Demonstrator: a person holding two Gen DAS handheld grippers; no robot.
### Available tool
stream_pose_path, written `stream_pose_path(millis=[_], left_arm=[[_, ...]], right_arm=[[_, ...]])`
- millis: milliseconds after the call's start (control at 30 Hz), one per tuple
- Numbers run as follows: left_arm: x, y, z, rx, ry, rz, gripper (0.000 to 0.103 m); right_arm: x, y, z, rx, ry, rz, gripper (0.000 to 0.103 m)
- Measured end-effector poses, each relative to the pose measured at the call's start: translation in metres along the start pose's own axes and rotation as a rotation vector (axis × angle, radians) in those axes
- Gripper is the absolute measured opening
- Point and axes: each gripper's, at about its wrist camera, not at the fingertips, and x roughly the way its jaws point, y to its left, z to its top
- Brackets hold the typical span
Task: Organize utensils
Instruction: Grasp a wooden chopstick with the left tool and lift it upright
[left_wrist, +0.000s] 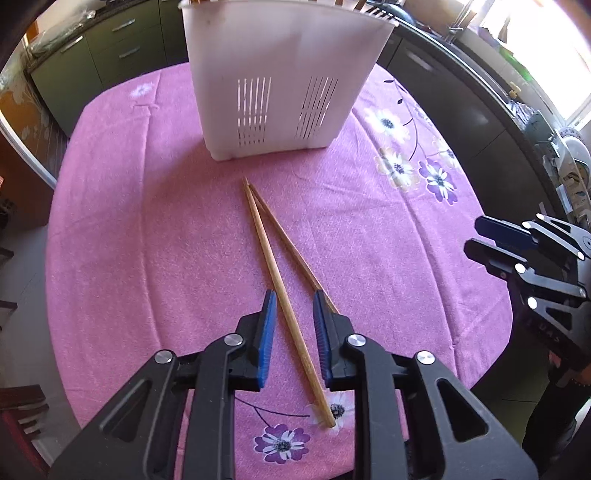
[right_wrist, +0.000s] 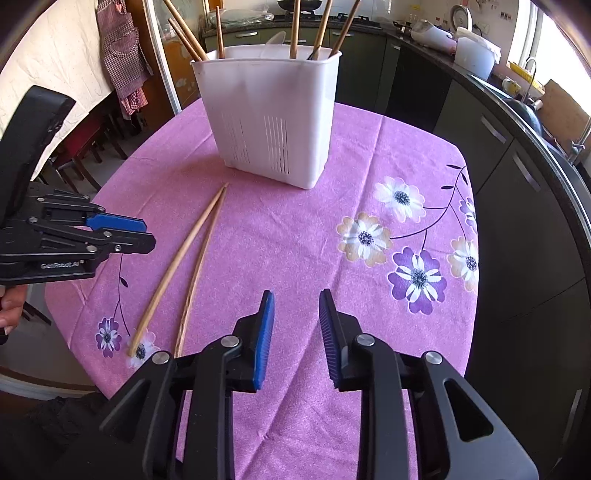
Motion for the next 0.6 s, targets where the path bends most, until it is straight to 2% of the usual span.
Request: stream_pose_path(millis=[67,267,600], left_arm=[[0.011,-0.001,0.007,-0.026,0.022,0.009,0.019],[0.034,0.004,0.024,-0.065,0.053,0.112,0.016],[0.054,0.005,0.030,-0.087,0.114,0.146,0.016]], right_arm=[[0.001,-0.005,-0.003,0.003,-0.002,-0.001,0.026],[0.003,-0.014,-0.005,0.014,-0.005,0.016,0.026],[0.008,-0.022,-0.009,0.033,-0.006,0.040,0.026]])
